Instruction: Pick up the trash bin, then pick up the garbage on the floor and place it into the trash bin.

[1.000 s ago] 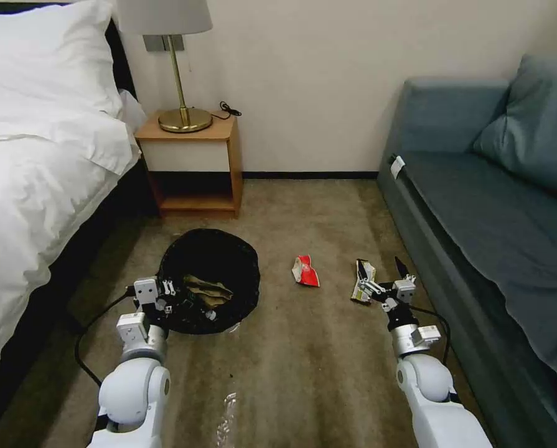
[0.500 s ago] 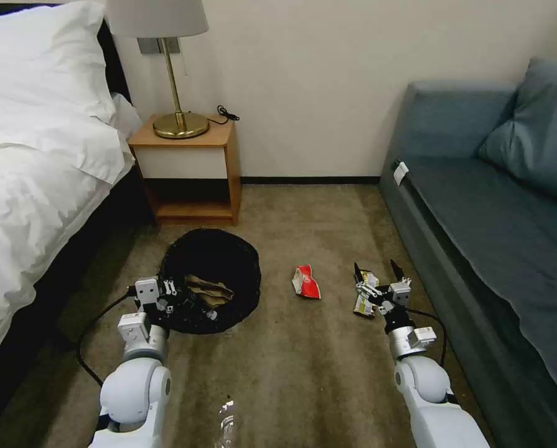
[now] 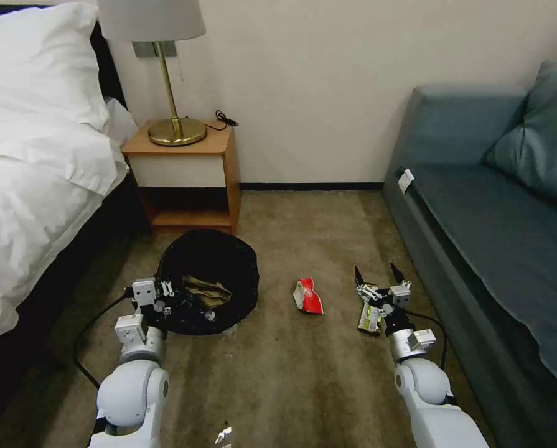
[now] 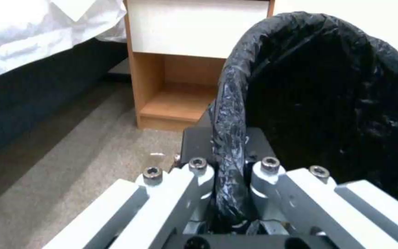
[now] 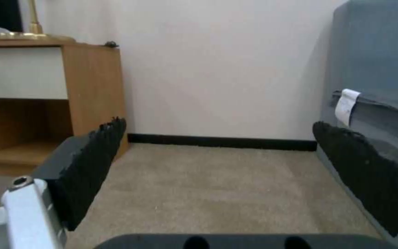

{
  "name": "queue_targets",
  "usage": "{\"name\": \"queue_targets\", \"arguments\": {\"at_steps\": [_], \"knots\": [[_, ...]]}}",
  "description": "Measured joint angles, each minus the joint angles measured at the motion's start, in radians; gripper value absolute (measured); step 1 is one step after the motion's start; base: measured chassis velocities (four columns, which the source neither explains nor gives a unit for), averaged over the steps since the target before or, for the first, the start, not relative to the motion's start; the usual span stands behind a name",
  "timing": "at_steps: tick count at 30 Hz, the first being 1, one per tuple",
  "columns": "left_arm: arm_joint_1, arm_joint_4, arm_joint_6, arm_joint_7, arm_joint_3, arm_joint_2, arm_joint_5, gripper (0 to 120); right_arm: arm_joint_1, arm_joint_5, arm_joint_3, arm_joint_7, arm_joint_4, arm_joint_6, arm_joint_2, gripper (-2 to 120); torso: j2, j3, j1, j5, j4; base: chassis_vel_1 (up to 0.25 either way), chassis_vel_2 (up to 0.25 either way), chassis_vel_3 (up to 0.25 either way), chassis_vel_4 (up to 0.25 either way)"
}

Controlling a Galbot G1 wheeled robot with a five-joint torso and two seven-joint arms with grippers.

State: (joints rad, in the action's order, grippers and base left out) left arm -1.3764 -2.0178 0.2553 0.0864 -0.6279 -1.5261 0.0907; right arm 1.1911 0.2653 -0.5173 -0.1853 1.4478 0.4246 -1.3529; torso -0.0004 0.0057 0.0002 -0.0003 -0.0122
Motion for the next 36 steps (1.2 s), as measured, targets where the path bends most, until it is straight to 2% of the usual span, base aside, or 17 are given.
{"name": "queue_targets", "arguments": {"at_steps": [6,8,13,18,22,25,27,28,30,31,33,36], "knots": [[0.000,0.002,-0.002,0.000,-0.002,0.002,0.003,4,-0.005,-0.010,-0.004,0.000,-0.016,0.002,0.001,100,0.000,0.000,0.000,0.0000,0.0001,-0.079,0.083,0.085,-0.081],[0.002,0.002,-0.002,0.000,-0.004,0.005,0.007,4,-0.015,-0.016,0.000,0.009,-0.035,0.037,-0.001,100,0.000,0.000,0.000,0.0001,0.0002,-0.021,0.034,0.020,-0.032],[0.002,0.002,-0.002,0.000,-0.005,0.007,0.007,4,-0.019,-0.042,0.006,0.020,-0.049,0.061,0.000,100,0.000,0.000,0.000,0.0001,0.0001,0.000,0.000,0.000,0.000],[0.001,-0.004,0.001,0.000,-0.005,0.009,0.008,4,-0.041,-0.062,0.034,0.087,-0.049,-0.009,0.029,100,0.000,0.000,0.000,0.0000,0.0001,0.000,0.000,0.000,0.000],[-0.001,-0.007,0.002,0.000,-0.002,0.009,0.008,4,-0.059,-0.049,0.053,0.104,-0.061,-0.037,0.048,100,0.000,0.000,0.000,0.0002,0.0001,0.000,0.000,0.000,0.000],[0.000,-0.007,0.006,0.000,-0.001,0.006,0.007,4,-0.073,-0.010,0.085,0.123,-0.072,-0.064,0.073,100,0.000,0.000,0.000,0.0001,0.0001,0.000,0.000,0.000,0.000],[0.009,-0.012,0.020,0.002,-0.001,0.004,0.005,4,-0.097,0.112,0.158,0.168,-0.082,-0.101,0.119,100,0.000,0.000,0.000,0.0001,0.0001,0.000,0.000,0.000,0.000],[0.009,-0.012,0.020,0.002,-0.001,0.004,0.005,4,-0.097,0.112,0.158,0.168,-0.082,-0.101,0.119,100,0.000,0.000,0.000,0.0001,0.0001,0.000,0.000,0.000,0.000],[0.017,-0.020,0.036,0.006,0.002,0.003,0.002,4,-0.123,0.220,0.238,0.222,-0.086,-0.135,0.167,100,0.000,0.000,0.000,0.0002,0.0002,0.000,0.000,0.000,0.000],[0.017,-0.020,0.036,0.006,0.002,0.003,0.002,4,-0.123,0.220,0.238,0.222,-0.086,-0.135,0.167,100,0.000,0.000,0.000,0.0002,0.0002,0.000,0.000,0.000,0.000],[0.020,-0.023,0.046,0.007,0.013,0.003,-0.002,4,-0.162,0.307,0.333,0.274,-0.114,-0.155,0.225,100,0.000,0.000,0.000,0.0000,0.0001,0.000,0.000,0.000,0.000],[0.016,-0.023,0.047,0.008,0.016,-0.001,-0.006,4,-0.192,0.367,0.395,0.298,-0.154,-0.160,0.257,100,0.000,0.000,0.000,0.0003,0.0001,0.000,0.000,0.000,0.000]]}}
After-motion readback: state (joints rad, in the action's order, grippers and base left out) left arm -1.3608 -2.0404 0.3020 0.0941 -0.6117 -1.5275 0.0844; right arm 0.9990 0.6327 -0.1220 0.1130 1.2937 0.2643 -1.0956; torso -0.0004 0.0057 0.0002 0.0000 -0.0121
